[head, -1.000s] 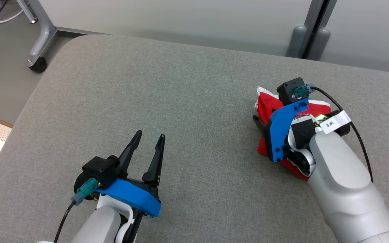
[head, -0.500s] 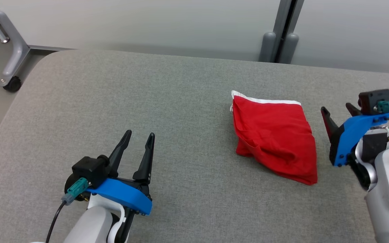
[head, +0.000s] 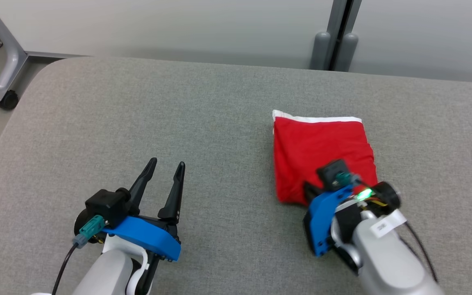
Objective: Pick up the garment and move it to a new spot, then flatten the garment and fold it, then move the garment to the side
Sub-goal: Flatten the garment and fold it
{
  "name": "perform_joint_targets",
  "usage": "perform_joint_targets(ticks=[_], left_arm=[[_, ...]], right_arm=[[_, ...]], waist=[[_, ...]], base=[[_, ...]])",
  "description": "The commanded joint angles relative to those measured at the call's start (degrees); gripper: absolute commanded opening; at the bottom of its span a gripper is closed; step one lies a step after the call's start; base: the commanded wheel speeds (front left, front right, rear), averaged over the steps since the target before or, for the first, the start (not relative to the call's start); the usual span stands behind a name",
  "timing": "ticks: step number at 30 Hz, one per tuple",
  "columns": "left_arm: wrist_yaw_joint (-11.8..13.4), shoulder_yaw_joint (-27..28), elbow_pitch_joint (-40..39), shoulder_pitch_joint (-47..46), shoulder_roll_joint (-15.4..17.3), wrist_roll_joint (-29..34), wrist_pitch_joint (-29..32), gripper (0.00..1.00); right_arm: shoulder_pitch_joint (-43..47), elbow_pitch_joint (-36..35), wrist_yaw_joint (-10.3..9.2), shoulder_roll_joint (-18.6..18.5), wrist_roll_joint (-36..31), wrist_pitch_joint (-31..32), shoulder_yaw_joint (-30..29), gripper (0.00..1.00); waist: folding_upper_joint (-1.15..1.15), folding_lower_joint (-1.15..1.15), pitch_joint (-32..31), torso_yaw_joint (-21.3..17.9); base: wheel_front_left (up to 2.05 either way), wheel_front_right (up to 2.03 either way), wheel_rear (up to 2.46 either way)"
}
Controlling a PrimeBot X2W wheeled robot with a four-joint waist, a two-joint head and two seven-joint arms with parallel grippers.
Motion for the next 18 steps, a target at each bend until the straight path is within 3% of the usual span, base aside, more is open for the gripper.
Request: perform_joint_targets(ticks=[1, 6, 10, 11, 12, 18], left_arm=[[-0.03, 0.15, 0.19, -0.65, 0.27, -0.13, -0.24, 1.0], [0.34, 1.21, -0.13, 0.58, 0.32, -0.22, -0.24, 1.0], [0.94, 2.43, -0.79, 1.96, 0.66, -0.41, -0.24, 1.0], [1.12, 2.87, -0.97, 2.34, 0.77, -0.41, -0.24, 1.0], [1.19, 3.43, -1.14, 2.83, 0.88, -0.49, -0.24, 1.0], [2.4, 6.59, -2.41, 5.96, 2.0, -0.97, -0.24, 1.0]], right_arm=[[1.35, -0.47, 0.01, 0.49, 1.69, -0.66, 3.51, 0.0], [3.41, -4.03, 0.01, 0.68, 9.68, -1.38, 14.59, 0.0], [4.87, -7.8, 0.01, 0.69, 14.49, -3.22, 16.57, 0.0], [5.25, -8.73, 0.01, 0.67, 15.06, -4.0, 15.83, 0.41], [5.77, -9.75, 0.01, 0.68, 15.47, -4.95, 14.63, 1.0], [9.81, -16.54, 0.02, 0.03, 12.24, -10.12, 2.71, 1.0]], waist=[[0.0, 0.0, -0.41, -0.28], [0.0, 0.0, -1.31, -1.49], [0.0, 0.0, -2.16, -3.33], [0.0, 0.0, -2.45, -3.86], [0.0, 0.0, -2.8, -4.42], [0.0, 0.0, -4.73, -8.11]], base=[[0.0, 0.0, 0.0], [0.0, 0.0, 0.0], [0.0, 0.0, 0.0], [0.0, 0.0, 0.0], [0.0, 0.0, 0.0], [0.0, 0.0, 0.0]])
